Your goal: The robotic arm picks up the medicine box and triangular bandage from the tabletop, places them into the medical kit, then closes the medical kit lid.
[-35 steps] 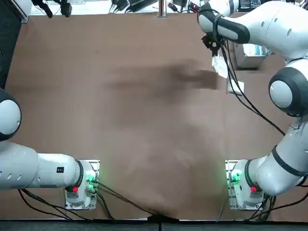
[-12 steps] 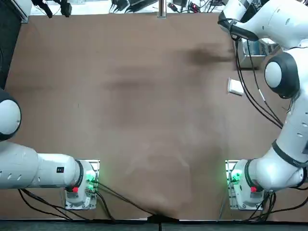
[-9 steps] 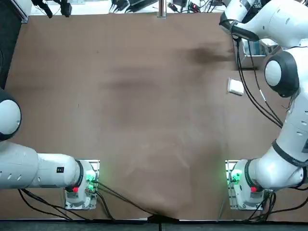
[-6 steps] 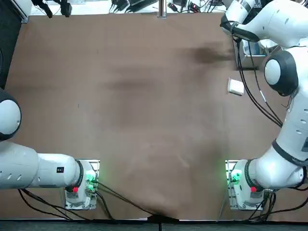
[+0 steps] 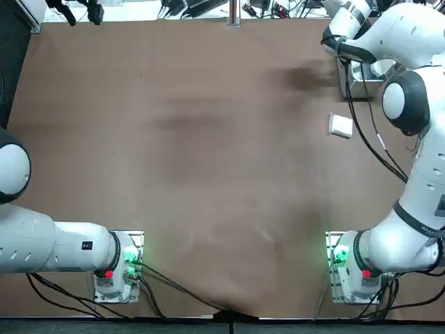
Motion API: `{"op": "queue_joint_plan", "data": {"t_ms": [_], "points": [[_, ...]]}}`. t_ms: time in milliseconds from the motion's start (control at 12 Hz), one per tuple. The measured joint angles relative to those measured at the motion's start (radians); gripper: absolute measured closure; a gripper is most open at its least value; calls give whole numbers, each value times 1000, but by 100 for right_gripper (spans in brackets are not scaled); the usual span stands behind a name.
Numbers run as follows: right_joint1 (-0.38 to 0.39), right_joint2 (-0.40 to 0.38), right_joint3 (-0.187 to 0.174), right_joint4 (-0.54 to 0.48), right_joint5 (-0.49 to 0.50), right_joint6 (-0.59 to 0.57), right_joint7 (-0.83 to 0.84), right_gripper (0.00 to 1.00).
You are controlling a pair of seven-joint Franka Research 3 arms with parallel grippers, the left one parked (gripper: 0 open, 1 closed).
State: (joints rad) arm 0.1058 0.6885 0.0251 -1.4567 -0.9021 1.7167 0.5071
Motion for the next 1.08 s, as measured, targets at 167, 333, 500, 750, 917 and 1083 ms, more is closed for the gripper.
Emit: {"op": "queue_joint_plan", "data": {"t_ms": [167,333,500,750,917,1083], "points": [[-6,1,0,-2,4,4,0,59],[-8,1,0,-4,6,6,0,56],[-10,2,0,-6,7,7,0,37],[-14,2,0,-6,28,8,-1,3],[-18,2,0,-6,36,8,-1,0],[-23,1,1,-6,36,10,-2,0]]}}
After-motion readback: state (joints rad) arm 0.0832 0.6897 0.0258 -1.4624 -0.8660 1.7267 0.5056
